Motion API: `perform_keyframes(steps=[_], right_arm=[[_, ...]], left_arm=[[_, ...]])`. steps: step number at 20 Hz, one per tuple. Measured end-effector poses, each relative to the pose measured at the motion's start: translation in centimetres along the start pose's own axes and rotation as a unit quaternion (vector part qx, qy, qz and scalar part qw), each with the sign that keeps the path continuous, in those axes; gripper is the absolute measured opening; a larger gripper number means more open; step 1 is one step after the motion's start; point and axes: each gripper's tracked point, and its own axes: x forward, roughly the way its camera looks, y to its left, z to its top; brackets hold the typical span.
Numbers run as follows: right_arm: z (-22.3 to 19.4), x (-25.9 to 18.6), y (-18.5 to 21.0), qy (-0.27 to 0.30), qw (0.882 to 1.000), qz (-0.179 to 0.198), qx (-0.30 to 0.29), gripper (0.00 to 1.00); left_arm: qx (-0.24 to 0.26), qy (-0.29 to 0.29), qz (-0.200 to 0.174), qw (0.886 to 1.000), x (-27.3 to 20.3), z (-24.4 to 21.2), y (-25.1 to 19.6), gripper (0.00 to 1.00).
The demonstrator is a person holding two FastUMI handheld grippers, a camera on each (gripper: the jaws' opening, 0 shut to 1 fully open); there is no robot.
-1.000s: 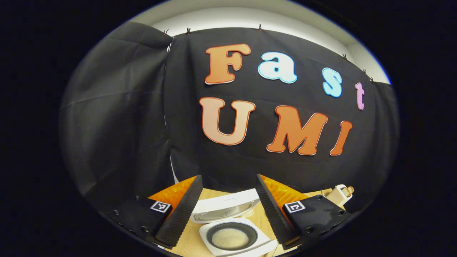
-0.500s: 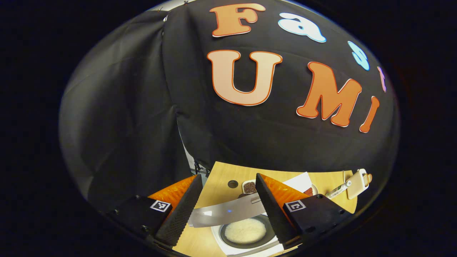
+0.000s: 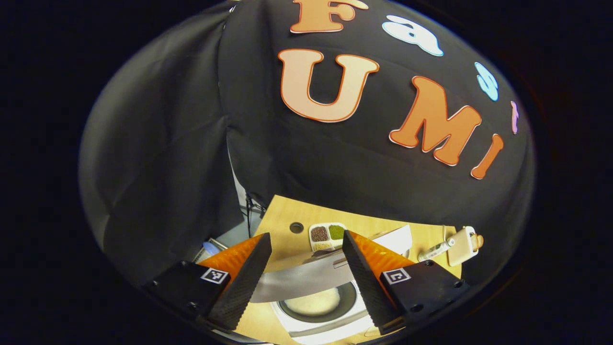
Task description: Close the left gripper, press the button to open the rice cooker; take a wooden spoon from the chopstick holder with the right hand, scoop a spoonful of rice and pour it into the rice cooker, then put the wooden spoon back into the chopstick holder.
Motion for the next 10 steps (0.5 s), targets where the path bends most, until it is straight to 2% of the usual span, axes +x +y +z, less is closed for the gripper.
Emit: perform_keyframes(steps=[5, 10], right_arm=[[0.2, -0.3, 1.0, -0.004, 0.999, 0.035, 0.004, 0.95], [0.1, -1.3, 2.2, -0.006, 0.998, 0.068, 0.007, 0.95]], left_arm=[[0.017, 0.024, -0.027, 0.999, -1.4, -5.6, -2.0, 1.0], [0.023, 0.046, -0.029, 0.998, -2.1, -13.0, -3.3, 1.0]])
